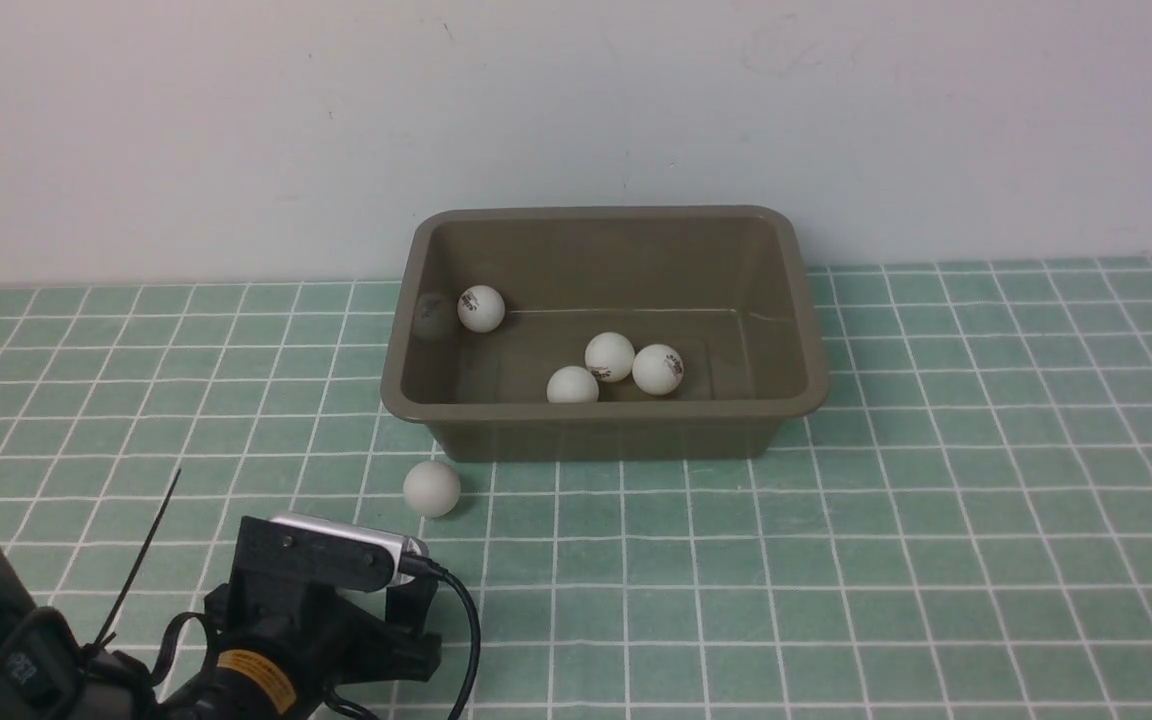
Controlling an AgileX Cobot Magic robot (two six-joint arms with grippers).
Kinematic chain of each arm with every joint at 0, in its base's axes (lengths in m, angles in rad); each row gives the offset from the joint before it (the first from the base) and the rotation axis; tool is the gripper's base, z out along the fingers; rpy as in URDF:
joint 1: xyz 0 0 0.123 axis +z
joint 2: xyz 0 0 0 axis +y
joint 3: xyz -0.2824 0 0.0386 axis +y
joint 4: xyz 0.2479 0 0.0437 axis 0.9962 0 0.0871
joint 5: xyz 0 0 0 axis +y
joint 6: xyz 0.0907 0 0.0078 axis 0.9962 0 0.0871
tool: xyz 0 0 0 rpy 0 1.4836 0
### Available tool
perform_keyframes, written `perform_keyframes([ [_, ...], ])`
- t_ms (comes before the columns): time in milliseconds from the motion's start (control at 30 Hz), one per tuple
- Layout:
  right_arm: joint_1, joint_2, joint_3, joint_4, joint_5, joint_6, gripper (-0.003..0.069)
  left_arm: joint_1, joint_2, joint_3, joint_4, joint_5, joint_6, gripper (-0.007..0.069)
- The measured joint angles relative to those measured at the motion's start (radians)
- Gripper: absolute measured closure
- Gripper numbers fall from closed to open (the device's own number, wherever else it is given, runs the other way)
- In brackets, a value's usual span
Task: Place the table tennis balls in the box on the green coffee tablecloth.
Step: 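Reach for and grasp a ping pong ball on the table beside the basket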
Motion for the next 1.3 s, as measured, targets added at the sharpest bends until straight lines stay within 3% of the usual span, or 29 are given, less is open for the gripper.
perform_keyframes([
  [900,0.000,0.000,0.000,0.000,-0.033,0.003,0.0676,0.000,0.011,-0.150,-0.013,0.019,0.000,0.0038],
  [1300,0.000,0.000,0.000,0.000,-0.033,0.003,0.0676,0.000,0.139,-0.179,-0.013,-0.008,-0.002,0.0038],
])
